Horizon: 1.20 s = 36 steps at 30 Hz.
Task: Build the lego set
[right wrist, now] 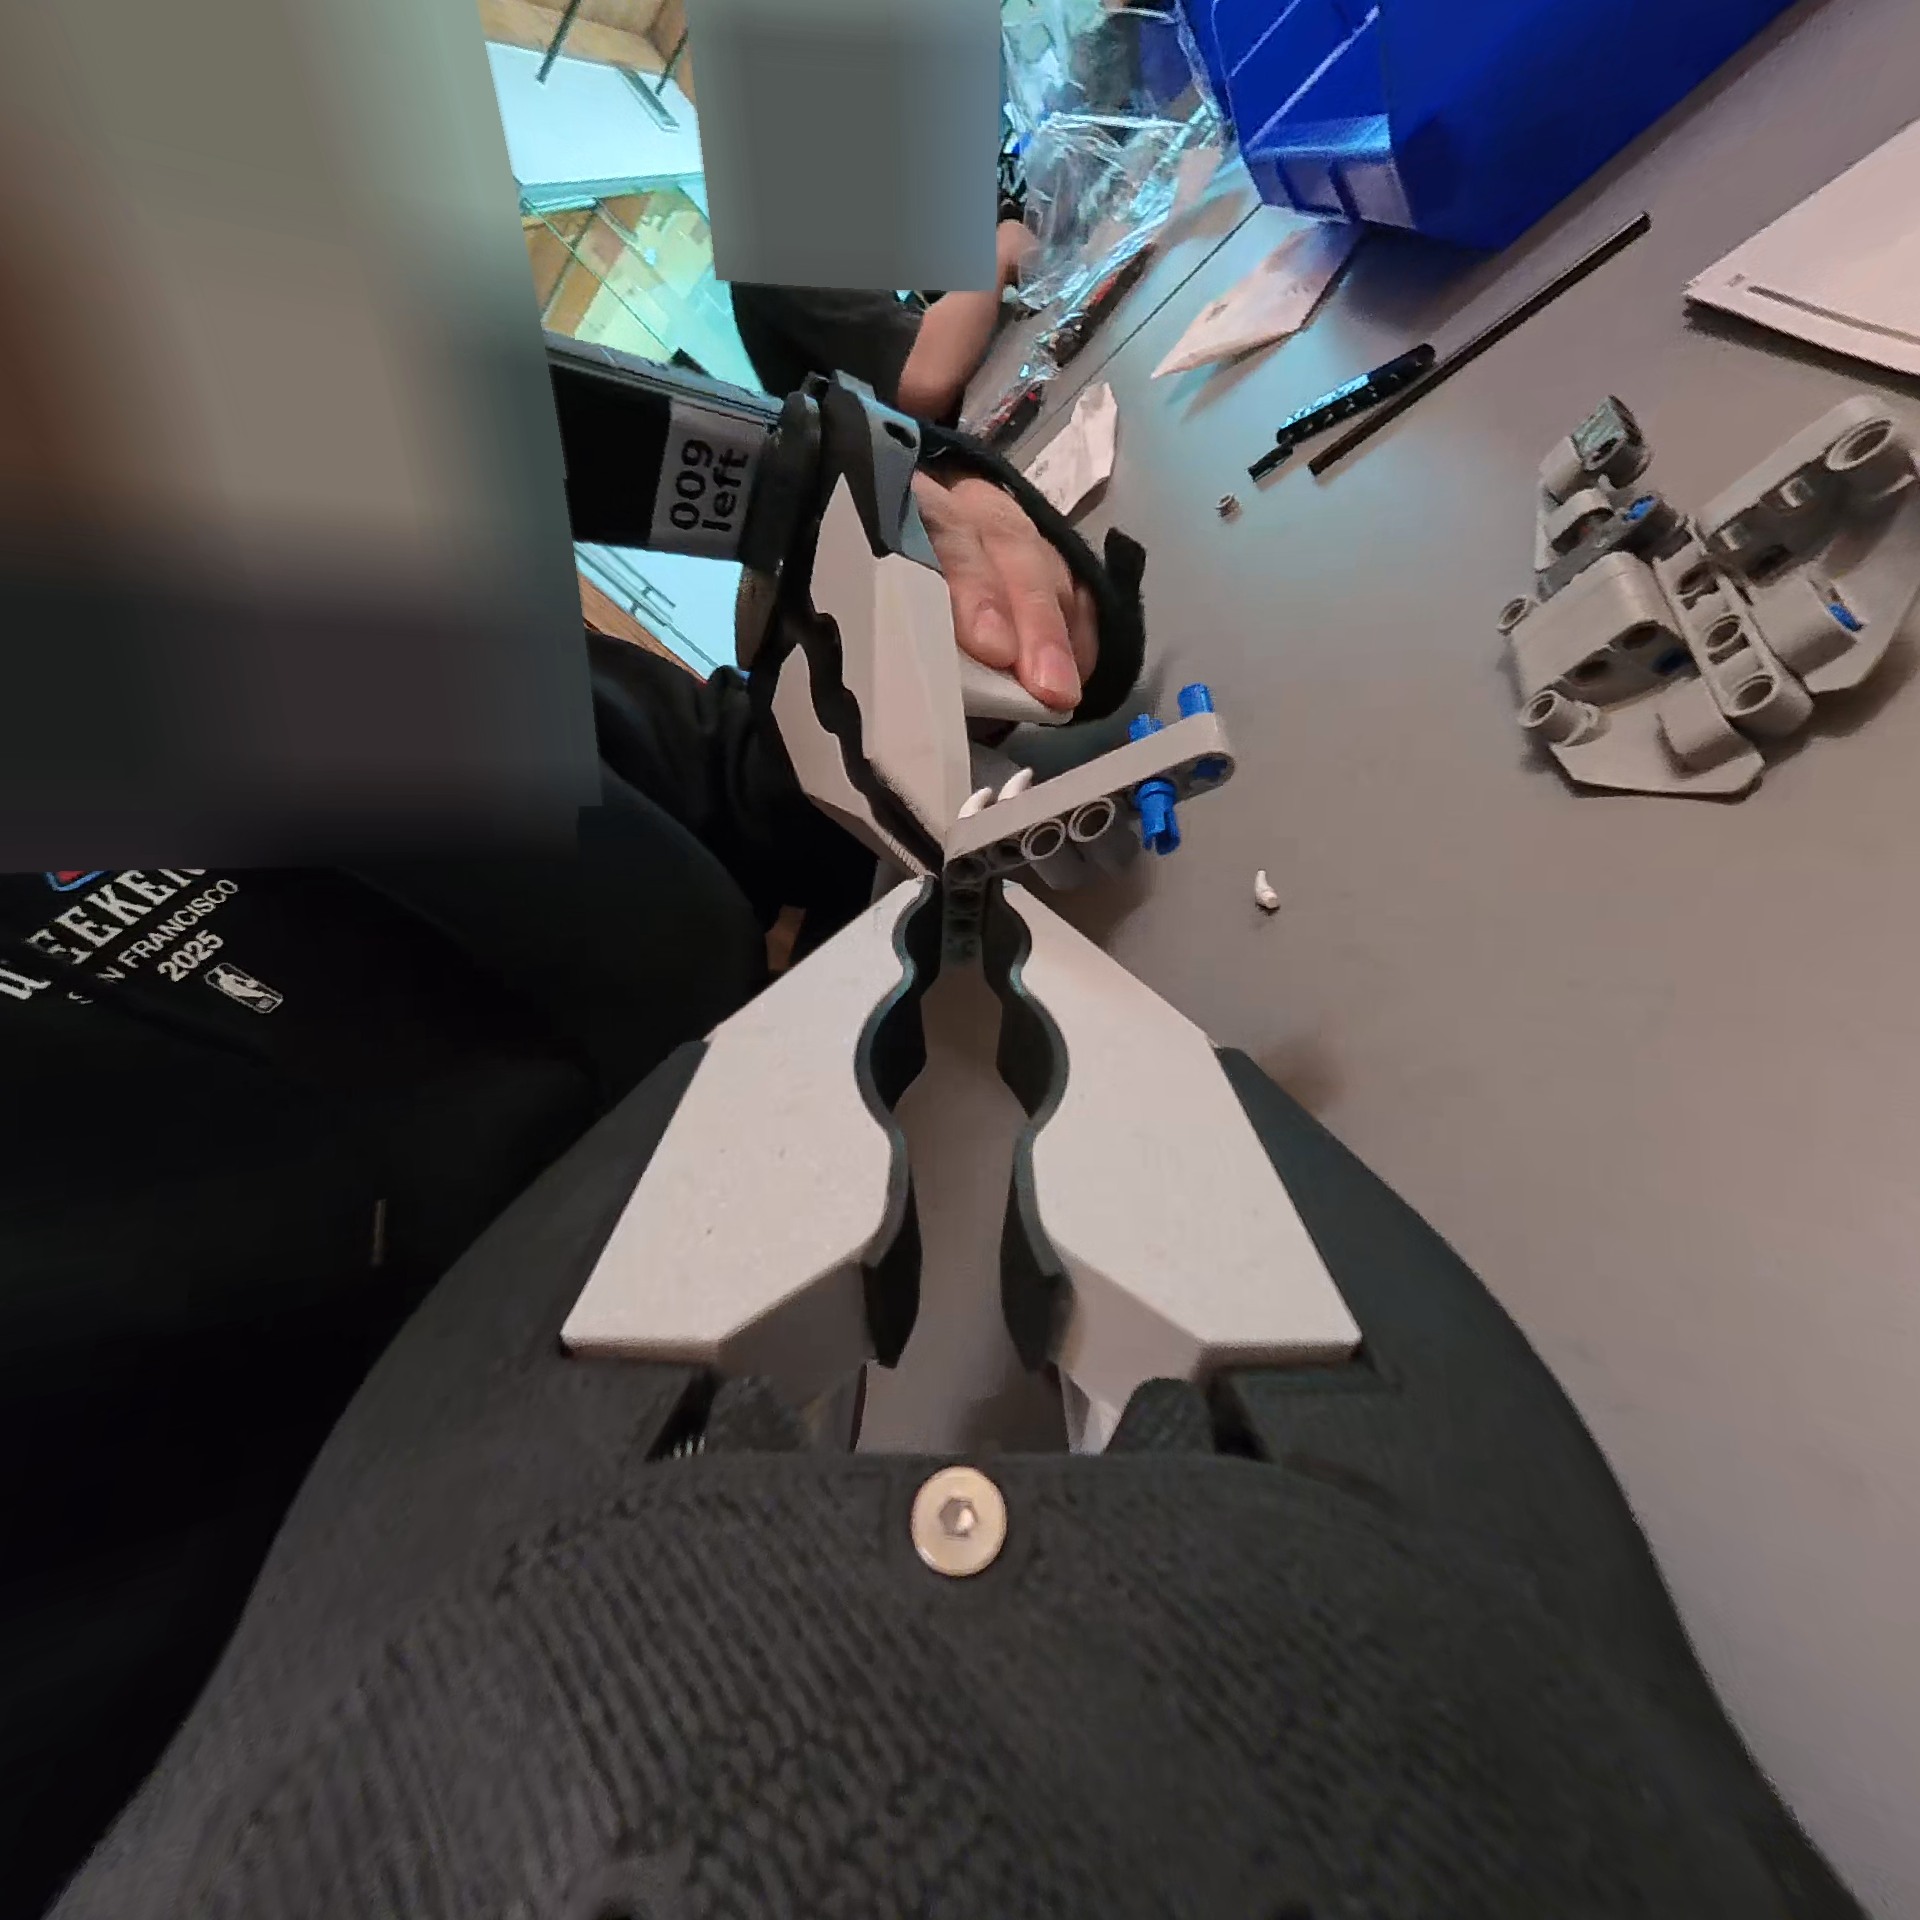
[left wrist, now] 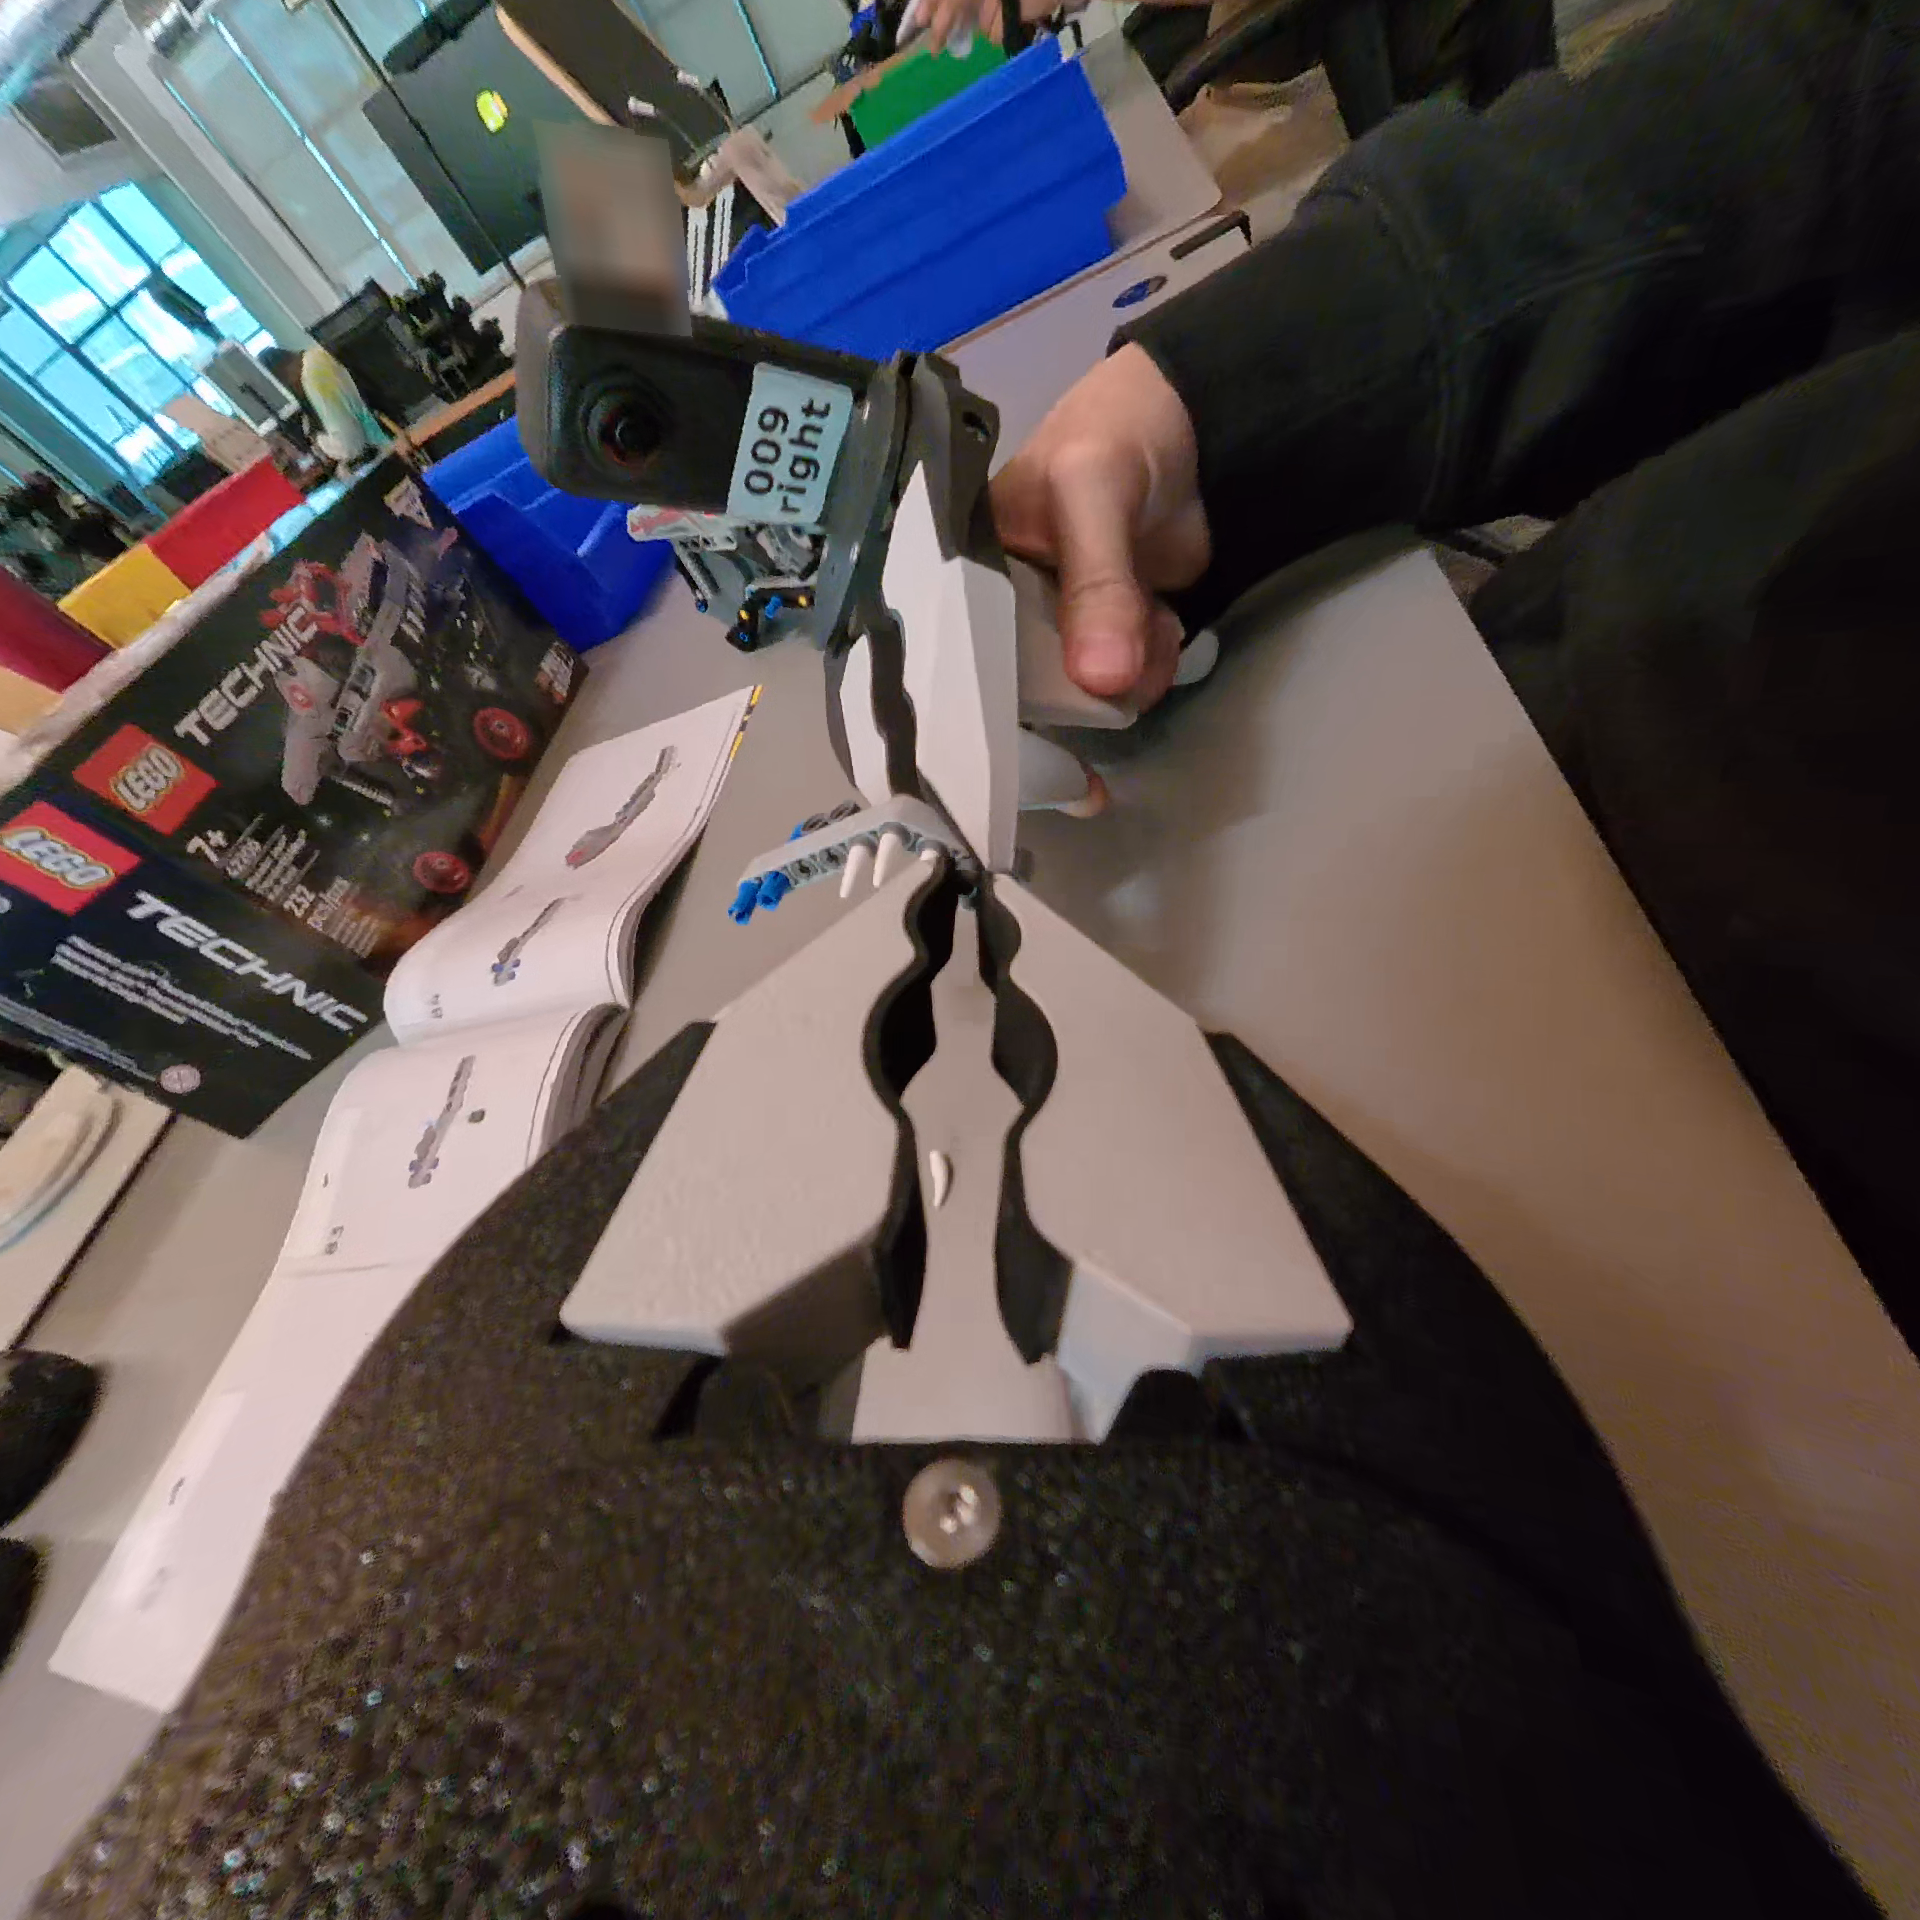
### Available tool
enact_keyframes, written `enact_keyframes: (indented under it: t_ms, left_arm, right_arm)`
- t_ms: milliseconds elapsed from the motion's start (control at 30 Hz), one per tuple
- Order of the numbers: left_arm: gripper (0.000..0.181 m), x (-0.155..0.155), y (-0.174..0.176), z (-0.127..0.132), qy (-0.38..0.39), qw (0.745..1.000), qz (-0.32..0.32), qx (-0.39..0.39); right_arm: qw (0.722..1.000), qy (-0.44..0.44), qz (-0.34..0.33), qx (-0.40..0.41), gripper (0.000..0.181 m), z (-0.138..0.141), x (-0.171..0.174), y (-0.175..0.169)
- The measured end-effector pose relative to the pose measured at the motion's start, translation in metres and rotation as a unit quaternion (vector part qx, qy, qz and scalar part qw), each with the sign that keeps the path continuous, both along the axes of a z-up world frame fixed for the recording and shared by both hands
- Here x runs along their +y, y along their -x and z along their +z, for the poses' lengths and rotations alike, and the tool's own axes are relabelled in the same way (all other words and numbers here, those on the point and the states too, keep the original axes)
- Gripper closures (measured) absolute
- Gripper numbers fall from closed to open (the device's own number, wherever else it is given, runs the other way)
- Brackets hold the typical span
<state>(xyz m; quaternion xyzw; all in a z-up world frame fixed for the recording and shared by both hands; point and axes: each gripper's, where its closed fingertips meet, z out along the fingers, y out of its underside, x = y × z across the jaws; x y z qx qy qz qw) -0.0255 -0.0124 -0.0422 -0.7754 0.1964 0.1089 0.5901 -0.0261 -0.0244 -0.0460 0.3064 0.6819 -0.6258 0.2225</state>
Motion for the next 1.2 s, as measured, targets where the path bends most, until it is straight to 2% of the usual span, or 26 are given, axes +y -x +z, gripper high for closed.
enact_keyframes:
  t_ms: [133,300,500,700,867,1033,1100,1200]
  left_arm:
    - [0.180,0.001,-0.002,0.000,0.004,0.999,-0.003,0.035]
    - [0.180,0.001,-0.006,0.002,-0.005,1.000,-0.010,0.026]
    - [0.180,-0.001,-0.009,0.022,-0.065,0.993,-0.034,-0.093]
    - [0.180,-0.001,-0.009,0.032,-0.090,0.988,-0.038,-0.120]
    - [0.180,-0.002,-0.001,0.024,-0.052,0.999,0.004,0.015]
    - [0.180,-0.007,0.002,0.015,0.008,0.987,0.011,0.159]
    - [0.180,-0.008,0.000,0.013,0.023,0.984,0.003,0.178]
    - [0.180,-0.011,0.001,0.008,0.031,0.988,-0.007,0.153]
  right_arm:
    - [1.000,0.009,0.009,-0.003,0.175,0.002,0.000,-0.002]
    - [1.000,0.015,0.024,-0.003,0.175,0.003,0.001,-0.006]
    - [0.996,0.076,0.042,0.015,0.174,0.022,0.001,-0.012]
    - [0.990,0.130,0.048,0.021,0.175,0.036,0.001,-0.013]
    - [0.993,0.116,0.028,0.013,0.175,0.032,0.000,-0.006]
    - [0.996,0.082,0.018,0.006,0.175,0.022,-0.004,-0.003]
    - [0.997,0.071,0.021,0.007,0.175,0.019,-0.007,-0.004]
    - [0.998,0.053,0.022,0.006,0.175,0.015,-0.010,-0.004]
